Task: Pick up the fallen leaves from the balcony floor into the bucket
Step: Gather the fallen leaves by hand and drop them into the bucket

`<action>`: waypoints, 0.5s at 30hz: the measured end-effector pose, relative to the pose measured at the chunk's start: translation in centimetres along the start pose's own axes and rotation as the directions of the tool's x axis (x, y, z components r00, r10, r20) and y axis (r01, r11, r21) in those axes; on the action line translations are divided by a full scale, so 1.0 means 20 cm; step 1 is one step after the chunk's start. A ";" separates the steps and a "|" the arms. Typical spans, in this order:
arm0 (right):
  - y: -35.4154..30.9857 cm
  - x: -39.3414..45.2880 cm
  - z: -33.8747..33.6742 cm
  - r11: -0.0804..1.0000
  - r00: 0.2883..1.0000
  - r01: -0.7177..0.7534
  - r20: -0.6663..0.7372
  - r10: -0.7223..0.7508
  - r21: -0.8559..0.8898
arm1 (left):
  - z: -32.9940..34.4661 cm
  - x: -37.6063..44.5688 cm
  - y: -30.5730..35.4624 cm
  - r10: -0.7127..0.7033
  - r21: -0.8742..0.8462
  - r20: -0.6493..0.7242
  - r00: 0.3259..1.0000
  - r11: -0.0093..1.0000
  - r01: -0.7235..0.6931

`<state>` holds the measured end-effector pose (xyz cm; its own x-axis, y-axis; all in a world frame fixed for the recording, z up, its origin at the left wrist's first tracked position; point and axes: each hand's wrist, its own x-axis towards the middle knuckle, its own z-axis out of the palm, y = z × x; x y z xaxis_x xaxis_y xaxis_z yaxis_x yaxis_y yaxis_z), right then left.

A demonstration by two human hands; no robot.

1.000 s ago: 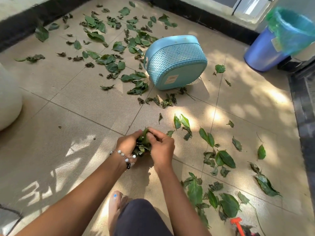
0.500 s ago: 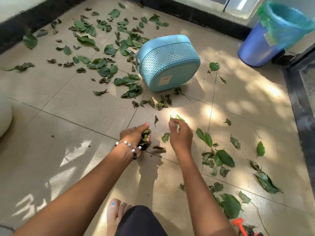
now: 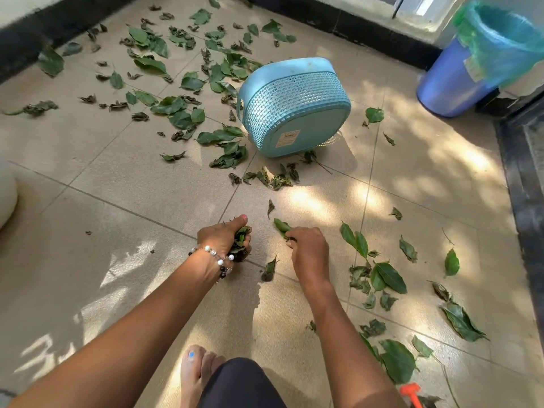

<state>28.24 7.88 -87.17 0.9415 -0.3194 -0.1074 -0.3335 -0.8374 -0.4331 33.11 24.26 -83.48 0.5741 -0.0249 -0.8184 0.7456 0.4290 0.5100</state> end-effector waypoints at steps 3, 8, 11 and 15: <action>-0.08 0.04 -0.08 0.962 0.999 -0.008 -0.043 0.021 0.275 | -0.02 0.01 0.01 0.001 -0.029 0.003 1.000 1.000 -0.001; -0.20 0.18 -0.12 0.885 0.997 -0.033 0.071 0.000 0.465 | -0.05 0.01 0.04 0.013 -0.060 -0.002 1.000 0.998 -0.013; -0.26 0.26 -0.08 0.990 0.967 0.134 0.212 -0.140 0.043 | -0.08 0.03 0.06 0.023 -0.064 -0.005 1.000 0.998 -0.024; -0.28 0.26 -0.02 0.950 0.928 0.215 0.351 -0.126 -0.227 | -0.11 0.04 0.09 0.056 -0.042 -0.027 0.998 0.997 -0.057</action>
<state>34.94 10.75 -85.03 0.9328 -0.0355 -0.3588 -0.1256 -0.9648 -0.2311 34.25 27.03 -83.87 0.6054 0.0237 -0.7956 0.6968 0.4673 0.5442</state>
